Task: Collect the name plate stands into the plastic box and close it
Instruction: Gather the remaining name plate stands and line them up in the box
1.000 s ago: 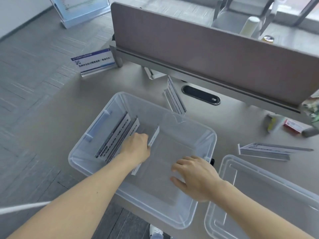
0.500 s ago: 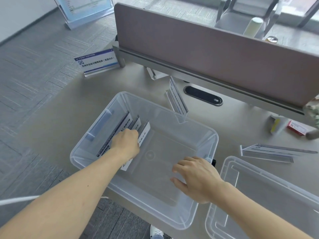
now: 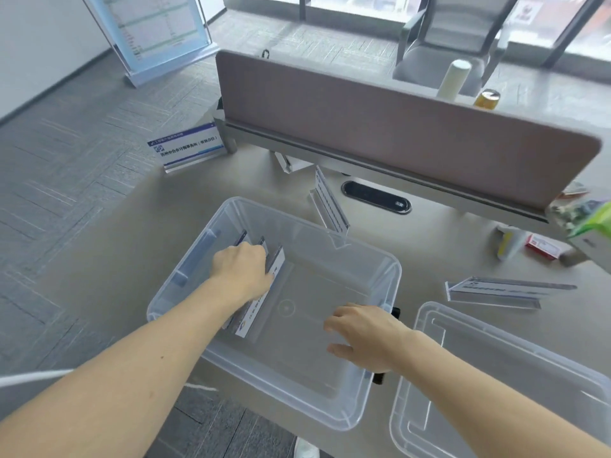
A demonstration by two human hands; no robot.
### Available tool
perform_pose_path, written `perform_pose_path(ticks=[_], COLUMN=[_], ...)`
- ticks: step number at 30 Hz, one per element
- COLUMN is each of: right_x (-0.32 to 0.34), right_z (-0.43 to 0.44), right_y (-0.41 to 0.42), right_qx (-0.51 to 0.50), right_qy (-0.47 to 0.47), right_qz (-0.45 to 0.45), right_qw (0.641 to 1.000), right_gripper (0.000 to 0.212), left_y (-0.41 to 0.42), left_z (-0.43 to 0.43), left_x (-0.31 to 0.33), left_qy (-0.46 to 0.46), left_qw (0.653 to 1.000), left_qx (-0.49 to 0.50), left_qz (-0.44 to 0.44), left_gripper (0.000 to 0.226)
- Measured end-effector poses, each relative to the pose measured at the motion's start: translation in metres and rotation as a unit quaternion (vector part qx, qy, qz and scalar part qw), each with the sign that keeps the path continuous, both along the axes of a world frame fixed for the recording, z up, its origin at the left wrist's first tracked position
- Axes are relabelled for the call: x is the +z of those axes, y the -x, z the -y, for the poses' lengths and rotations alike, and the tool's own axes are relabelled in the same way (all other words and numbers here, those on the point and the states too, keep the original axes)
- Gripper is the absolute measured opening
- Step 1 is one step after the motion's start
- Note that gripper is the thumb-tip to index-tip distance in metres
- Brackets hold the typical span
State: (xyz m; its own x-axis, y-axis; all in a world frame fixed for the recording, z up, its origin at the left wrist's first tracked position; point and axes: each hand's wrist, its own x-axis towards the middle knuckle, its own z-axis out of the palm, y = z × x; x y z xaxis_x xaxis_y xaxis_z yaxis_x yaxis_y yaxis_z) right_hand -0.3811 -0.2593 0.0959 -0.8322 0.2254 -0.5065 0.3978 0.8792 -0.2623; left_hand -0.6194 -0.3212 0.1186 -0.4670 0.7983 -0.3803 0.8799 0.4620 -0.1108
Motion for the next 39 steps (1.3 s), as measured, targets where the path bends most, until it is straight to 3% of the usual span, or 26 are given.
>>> perform_pose_path(ticks=[7, 14, 20, 27, 39], right_x=[0.119, 0.202, 0.223, 0.206, 0.097], right_z=[-0.041, -0.075, -0.09, -0.126, -0.187], right_y=[-0.033, -0.168, -0.287, -0.369, -0.36], right_qx=[-0.124, -0.249, -0.345, -0.369, -0.283], right_qy=[-0.075, -0.177, -0.2, -0.188, -0.141], right_qz=[-0.088, -0.049, -0.006, 0.011, -0.014], right_qw=[0.986, 0.951, 0.917, 0.91, 0.949], right_gripper=[0.04, 0.037, 0.037, 0.044, 0.046], left_y=[0.011, -0.083, -0.196, -0.284, -0.326], left_z=[-0.049, -0.123, -0.165, -0.201, -0.205], left_x=[0.142, 0.211, 0.213, 0.186, 0.061], left_qy=[-0.017, -0.068, -0.055, -0.014, 0.028], left_qw=[0.994, 0.969, 0.942, 0.941, 0.961], left_qx=[-0.095, -0.227, -0.319, -0.326, -0.256], left_qz=[0.057, 0.07, 0.082, 0.089, 0.098], left_gripper=[0.059, 0.06, 0.061, 0.059, 0.056])
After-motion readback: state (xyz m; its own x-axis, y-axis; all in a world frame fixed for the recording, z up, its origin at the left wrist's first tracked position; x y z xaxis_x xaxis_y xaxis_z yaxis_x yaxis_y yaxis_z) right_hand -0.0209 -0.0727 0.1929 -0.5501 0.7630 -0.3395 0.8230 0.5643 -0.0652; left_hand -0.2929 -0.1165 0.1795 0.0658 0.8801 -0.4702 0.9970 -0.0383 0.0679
